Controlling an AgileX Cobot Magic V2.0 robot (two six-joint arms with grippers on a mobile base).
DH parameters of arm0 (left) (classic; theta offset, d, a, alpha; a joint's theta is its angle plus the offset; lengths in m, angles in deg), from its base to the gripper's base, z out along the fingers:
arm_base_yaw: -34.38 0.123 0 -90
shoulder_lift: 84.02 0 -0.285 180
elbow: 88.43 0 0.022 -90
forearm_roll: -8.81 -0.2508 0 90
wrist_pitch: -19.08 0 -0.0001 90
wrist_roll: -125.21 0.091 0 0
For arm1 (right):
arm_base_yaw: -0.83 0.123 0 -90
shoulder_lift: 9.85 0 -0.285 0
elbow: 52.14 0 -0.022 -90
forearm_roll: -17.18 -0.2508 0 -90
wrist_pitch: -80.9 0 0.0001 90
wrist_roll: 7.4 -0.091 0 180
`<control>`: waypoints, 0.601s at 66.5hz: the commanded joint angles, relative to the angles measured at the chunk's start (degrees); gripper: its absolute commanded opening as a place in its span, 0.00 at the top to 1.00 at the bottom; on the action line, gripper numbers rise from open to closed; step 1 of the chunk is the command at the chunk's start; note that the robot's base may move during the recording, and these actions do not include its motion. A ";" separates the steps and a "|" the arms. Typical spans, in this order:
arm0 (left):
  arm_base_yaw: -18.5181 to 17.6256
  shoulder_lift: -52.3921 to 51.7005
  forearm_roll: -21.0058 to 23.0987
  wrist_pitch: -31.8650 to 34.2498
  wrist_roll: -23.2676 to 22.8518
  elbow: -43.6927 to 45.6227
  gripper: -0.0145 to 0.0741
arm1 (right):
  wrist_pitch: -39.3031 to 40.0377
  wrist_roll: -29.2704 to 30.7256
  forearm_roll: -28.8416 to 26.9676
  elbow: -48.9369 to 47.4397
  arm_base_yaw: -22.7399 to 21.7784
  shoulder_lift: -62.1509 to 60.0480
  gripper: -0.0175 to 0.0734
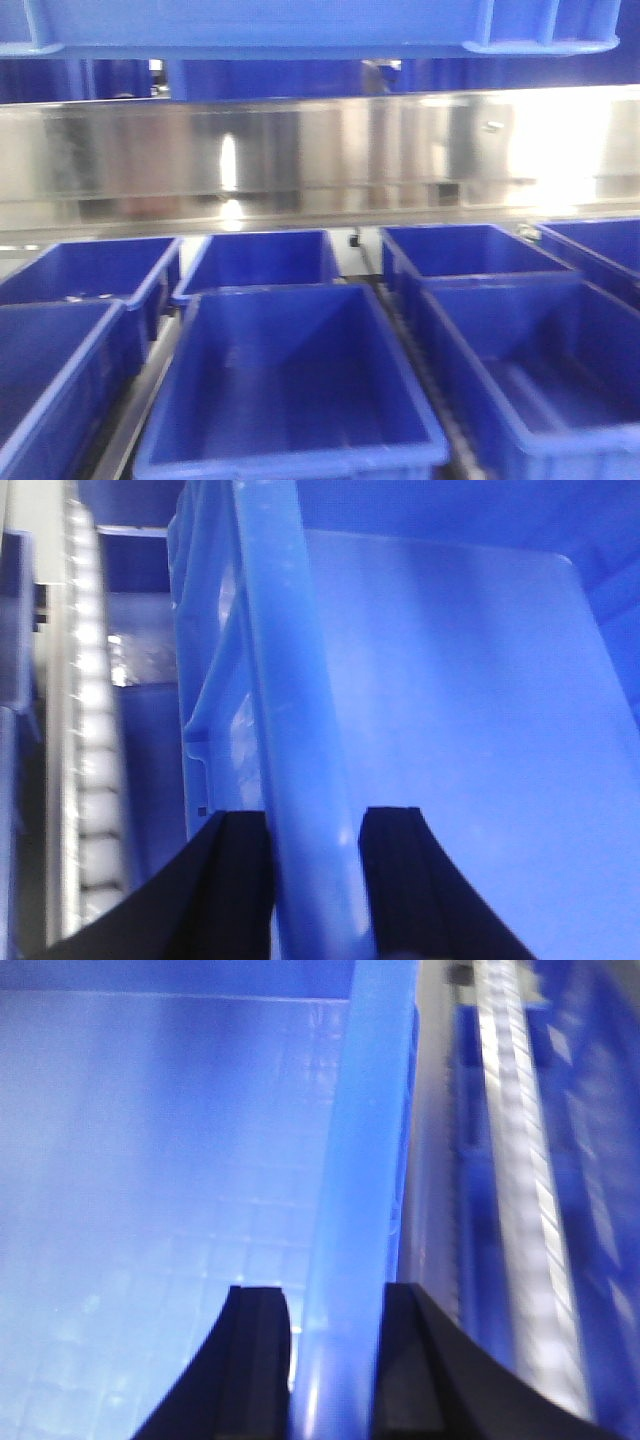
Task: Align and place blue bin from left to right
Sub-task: 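Hold the bin raised with both grippers while backing away from the shelf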
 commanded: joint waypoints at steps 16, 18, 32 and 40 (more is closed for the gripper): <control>-0.79 -1.46 6.83 5.87 0.51 1.05 0.96 | 5.54 0.51 -4.73 -0.58 0.62 -1.12 0.89; -0.79 -1.46 6.83 5.87 0.51 1.05 0.96 | 5.54 0.51 -4.73 -0.58 0.62 -1.12 0.89; -0.79 -1.46 6.83 5.87 0.51 1.05 0.96 | 5.54 0.51 -4.73 -0.58 0.62 -1.12 0.89; -0.79 -1.46 6.83 5.87 0.51 1.05 0.96 | 5.54 0.51 -4.73 -0.58 0.62 -1.12 0.89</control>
